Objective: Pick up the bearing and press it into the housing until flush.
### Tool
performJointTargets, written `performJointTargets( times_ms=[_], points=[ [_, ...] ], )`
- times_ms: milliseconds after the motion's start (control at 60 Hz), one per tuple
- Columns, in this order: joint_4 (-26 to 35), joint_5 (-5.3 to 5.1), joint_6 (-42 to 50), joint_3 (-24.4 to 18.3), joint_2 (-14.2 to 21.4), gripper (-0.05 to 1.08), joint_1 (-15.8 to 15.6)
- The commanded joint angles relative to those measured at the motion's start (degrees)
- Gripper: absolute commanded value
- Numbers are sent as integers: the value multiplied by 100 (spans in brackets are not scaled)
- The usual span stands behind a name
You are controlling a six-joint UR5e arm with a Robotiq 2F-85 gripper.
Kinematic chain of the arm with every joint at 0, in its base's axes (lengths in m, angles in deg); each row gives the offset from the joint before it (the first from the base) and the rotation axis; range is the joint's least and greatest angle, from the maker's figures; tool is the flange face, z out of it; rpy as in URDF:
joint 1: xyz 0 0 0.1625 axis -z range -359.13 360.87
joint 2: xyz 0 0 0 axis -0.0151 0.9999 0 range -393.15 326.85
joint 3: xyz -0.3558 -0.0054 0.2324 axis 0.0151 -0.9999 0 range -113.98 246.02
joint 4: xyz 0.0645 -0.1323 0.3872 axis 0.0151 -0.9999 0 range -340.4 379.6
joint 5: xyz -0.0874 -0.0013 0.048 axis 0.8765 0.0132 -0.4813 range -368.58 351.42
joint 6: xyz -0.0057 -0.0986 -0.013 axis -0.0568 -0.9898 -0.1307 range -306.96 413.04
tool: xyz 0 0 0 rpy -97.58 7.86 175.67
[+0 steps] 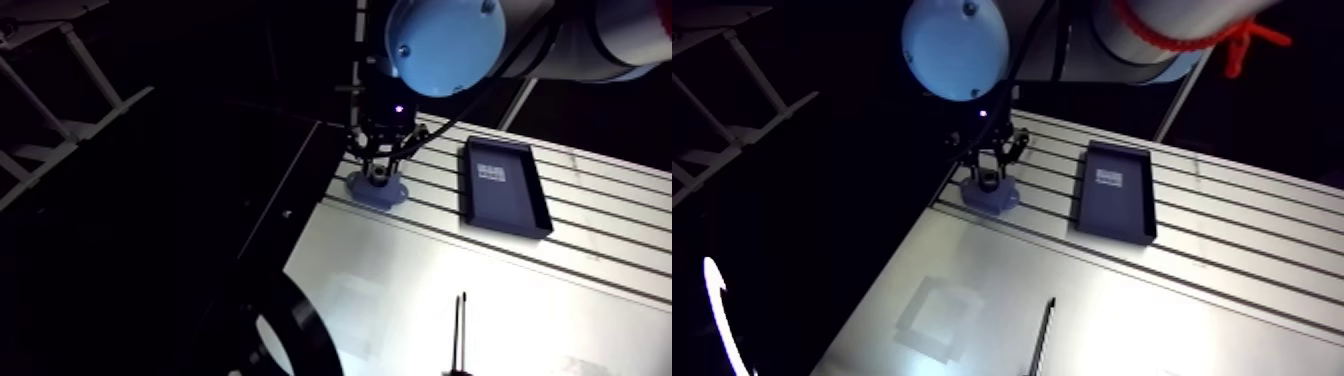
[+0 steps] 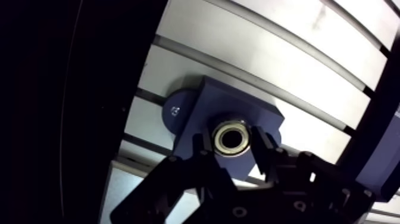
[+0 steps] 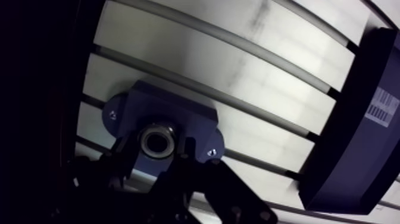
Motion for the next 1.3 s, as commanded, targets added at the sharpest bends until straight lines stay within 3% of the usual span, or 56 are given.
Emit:
performJointTargets(
  times_ms=[17,1300],
  points=[
    [18,0,0,13,17,64,1],
    [43,-2,-9,49,26,64,-8]
  ],
)
